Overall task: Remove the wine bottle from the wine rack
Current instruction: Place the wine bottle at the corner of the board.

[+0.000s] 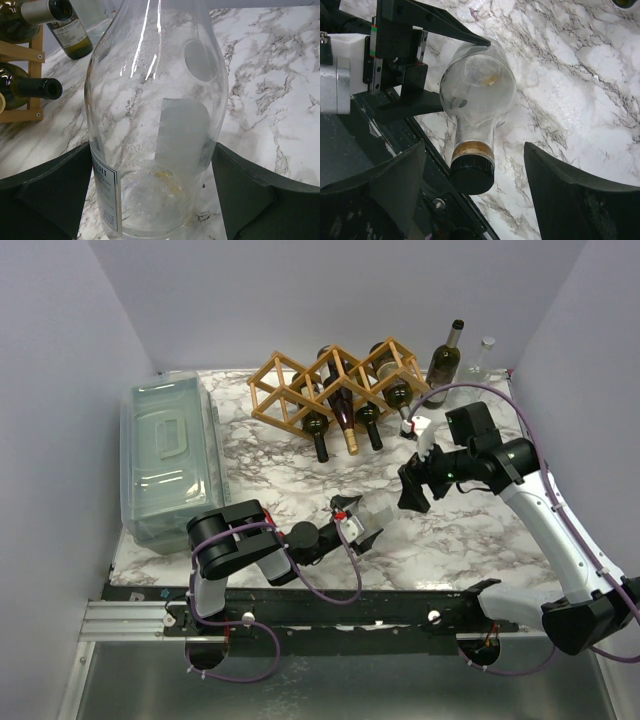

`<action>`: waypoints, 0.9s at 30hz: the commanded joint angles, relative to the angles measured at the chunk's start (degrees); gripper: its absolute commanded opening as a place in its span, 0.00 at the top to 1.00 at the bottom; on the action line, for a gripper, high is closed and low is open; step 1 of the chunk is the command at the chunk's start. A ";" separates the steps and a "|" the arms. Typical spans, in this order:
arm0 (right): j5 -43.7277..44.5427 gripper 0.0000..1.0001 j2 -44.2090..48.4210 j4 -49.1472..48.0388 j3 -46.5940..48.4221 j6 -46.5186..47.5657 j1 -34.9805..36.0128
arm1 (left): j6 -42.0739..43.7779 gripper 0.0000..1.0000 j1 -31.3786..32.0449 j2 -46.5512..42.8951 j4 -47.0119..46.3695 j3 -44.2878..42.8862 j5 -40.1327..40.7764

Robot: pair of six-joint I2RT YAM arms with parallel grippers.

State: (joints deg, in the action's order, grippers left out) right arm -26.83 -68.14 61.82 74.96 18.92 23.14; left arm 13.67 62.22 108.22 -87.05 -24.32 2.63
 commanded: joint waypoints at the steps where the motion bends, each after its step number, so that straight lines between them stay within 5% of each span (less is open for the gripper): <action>1: -0.18 0.21 0.93 -2.70 -1.33 -0.09 -0.29 | -2.84 0.46 0.54 3.22 2.87 2.42 -1.84; 5: -0.88 0.28 0.90 -3.48 -1.61 -0.11 -0.28 | -2.94 0.46 0.54 3.27 2.87 2.46 -1.82; 15: -0.79 0.77 0.38 -3.08 -1.51 0.76 -0.31 | -3.55 0.43 0.54 3.23 2.69 2.40 -1.80; 21: 0.40 1.00 0.21 -3.22 -0.63 0.86 -0.28 | -7.08 0.24 0.54 -0.45 2.79 3.58 -1.81; 27: 2.46 1.00 -0.96 -3.36 1.46 0.70 -0.29 | -10.72 0.04 0.54 -6.19 4.55 5.57 -2.55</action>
State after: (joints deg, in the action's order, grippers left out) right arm -27.57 -68.34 59.22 74.00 18.59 23.20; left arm 9.82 62.39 105.10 -86.43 -21.61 2.13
